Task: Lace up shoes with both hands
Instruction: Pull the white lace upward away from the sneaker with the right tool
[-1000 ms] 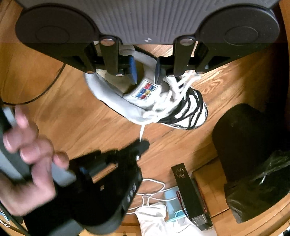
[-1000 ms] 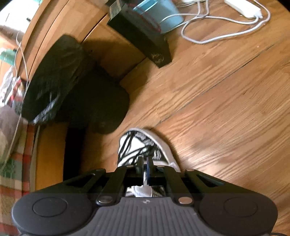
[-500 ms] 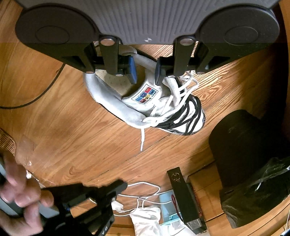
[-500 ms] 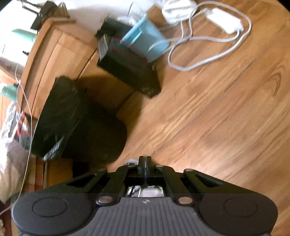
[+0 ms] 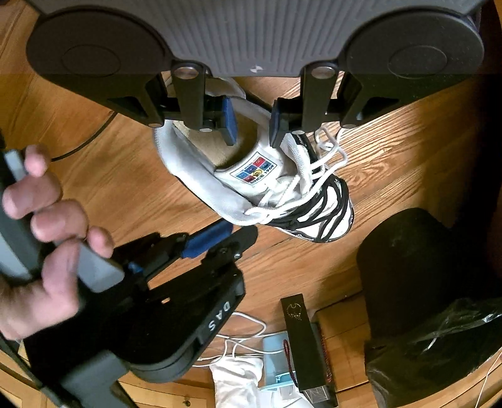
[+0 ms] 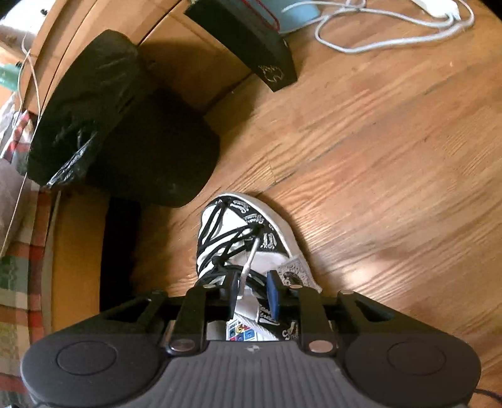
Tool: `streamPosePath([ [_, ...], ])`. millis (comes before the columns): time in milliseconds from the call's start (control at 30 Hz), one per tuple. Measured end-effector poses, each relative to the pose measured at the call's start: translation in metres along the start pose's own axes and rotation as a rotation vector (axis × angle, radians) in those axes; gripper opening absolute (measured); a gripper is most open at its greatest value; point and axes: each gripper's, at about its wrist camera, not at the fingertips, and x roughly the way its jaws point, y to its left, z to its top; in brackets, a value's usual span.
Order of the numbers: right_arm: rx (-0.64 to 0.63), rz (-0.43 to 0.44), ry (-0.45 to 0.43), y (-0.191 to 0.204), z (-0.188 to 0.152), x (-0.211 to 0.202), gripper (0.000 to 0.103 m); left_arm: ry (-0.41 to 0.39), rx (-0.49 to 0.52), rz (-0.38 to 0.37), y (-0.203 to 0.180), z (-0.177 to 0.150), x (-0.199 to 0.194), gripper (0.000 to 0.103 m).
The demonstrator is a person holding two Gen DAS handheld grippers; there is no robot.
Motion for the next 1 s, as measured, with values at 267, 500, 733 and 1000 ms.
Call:
streamPosePath([
  [267, -0.070, -0.032, -0.022, 0.010, 0.000, -0.003, 0.004, 0.000, 0.009, 0.008, -0.003, -0.002, 0.000, 0.028],
  [500, -0.094, -0.082, -0.096, 0.011, 0.005, -0.016, 0.004, 0.002, 0.001, 0.004, -0.001, -0.002, 0.000, 0.028],
  [733, -0.068, -0.123, -0.202, 0.003, 0.018, -0.036, 0.003, 0.003, -0.008, 0.002, 0.000, -0.002, 0.000, 0.028],
  [1000, -0.079, -0.139, -0.247, 0.003, 0.027, -0.047, 0.003, 0.000, -0.019, -0.003, 0.001, -0.003, -0.002, 0.028],
])
